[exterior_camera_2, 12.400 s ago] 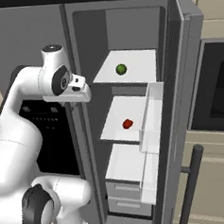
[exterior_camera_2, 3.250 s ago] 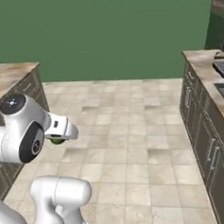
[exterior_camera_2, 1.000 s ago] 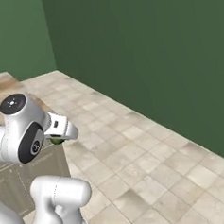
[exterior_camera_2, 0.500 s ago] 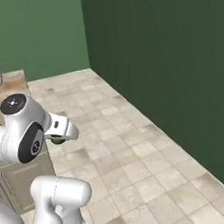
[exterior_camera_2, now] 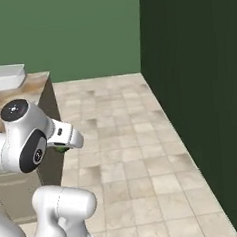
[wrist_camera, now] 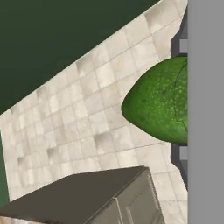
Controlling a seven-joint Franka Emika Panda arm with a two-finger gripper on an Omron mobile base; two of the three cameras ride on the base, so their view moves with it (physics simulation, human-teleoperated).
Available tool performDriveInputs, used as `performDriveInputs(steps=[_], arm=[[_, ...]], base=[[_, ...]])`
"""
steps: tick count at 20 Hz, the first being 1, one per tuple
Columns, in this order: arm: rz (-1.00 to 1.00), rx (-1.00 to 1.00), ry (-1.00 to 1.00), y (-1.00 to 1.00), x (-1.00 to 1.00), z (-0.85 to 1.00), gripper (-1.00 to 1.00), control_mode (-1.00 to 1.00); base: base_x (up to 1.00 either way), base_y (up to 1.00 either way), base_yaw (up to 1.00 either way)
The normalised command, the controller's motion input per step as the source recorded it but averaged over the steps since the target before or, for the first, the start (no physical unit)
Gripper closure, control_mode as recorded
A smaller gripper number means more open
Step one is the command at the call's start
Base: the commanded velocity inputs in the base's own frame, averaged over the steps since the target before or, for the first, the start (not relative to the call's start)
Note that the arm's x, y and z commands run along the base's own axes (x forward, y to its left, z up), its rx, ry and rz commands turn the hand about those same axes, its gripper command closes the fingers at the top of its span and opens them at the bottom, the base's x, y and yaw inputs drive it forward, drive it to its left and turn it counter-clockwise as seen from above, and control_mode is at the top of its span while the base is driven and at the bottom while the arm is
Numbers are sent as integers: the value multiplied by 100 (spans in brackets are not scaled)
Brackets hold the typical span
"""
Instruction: Place the cold items (avocado and bell pepper) from the fridge in one tupperware on the dining counter. Place the warm items (kebab skewer and hot dog) in the stove area in another tupperware.
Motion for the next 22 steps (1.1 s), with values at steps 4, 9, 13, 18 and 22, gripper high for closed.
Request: performDriveInputs(steps=[4,9,13,18,22], arm=[[0,0,0,0,0,0,100,100],[0,0,0,0,0,0,100,100],[0,0,0,0,0,0,100,100],[0,0,0,0,0,0,100,100],[0,0,0,0,0,0,100,100]], base=[[100,-100,46],[100,-96,44],[100,-62,30],[100,-22,18],[100,-42,17]])
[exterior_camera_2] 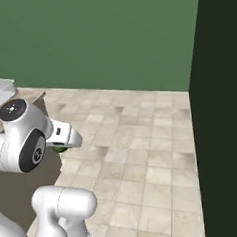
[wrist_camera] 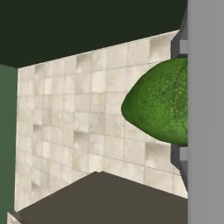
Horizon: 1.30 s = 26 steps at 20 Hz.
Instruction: Place the cold items (avocado and bell pepper) from the fridge in one tupperware on the dining counter. Place the warm items (kebab skewer and hot dog) in the stove area in another tupperware.
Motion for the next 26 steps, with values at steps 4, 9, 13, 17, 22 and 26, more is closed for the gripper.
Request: performDriveInputs(steps=[4,9,13,17,22,26], arm=[[0,0,0,0,0,0,100,100],[0,0,0,0,0,0,100,100],[0,0,0,0,0,0,100,100],[0,0,0,0,0,0,100,100],[0,0,0,0,0,0,100,100],[0,0,0,0,0,0,100,100]], base=[[100,-42,19],[100,-58,27],[100,-78,39],[100,-77,36],[100,-69,28],[100,-61,30]])
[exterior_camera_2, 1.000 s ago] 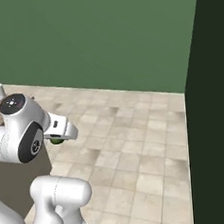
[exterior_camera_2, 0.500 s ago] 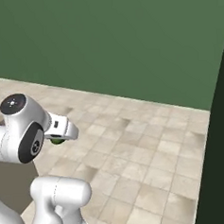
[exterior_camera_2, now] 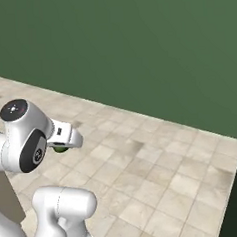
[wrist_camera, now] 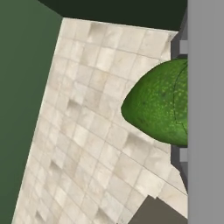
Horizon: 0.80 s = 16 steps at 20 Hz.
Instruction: Place the cold items (avocado and bell pepper) from the fridge in one tupperware on the dining counter. Place the warm items (kebab skewer and hot dog) in the stove area in another tupperware.
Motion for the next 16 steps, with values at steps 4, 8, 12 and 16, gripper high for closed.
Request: performDriveInputs(steps=[4,8,12,16], arm=[[0,0,0,0,0,0,100,100],[0,0,0,0,0,0,100,100],[0,0,0,0,0,0,100,100],[0,0,0,0,0,0,100,100]], base=[[97,-53,56],[99,-52,69],[91,-81,60],[84,-92,54]])
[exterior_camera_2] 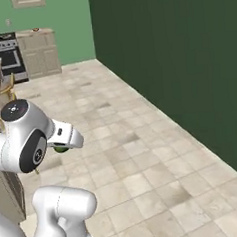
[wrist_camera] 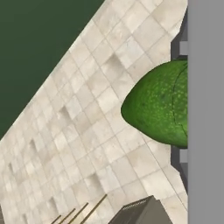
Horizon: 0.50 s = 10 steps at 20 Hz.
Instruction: Place the cold items (avocado and bell pepper) from the fridge in one tupperware on the dining counter. Place the warm items (kebab skewer and hot dog) in the stove area in another tupperware.
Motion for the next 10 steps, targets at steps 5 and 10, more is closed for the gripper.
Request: performDriveInputs(steps=[5,10], arm=[[0,0,0,0,0,0,100,100],[0,0,0,0,0,0,100,100]], base=[[80,-89,58],[84,-74,60]])
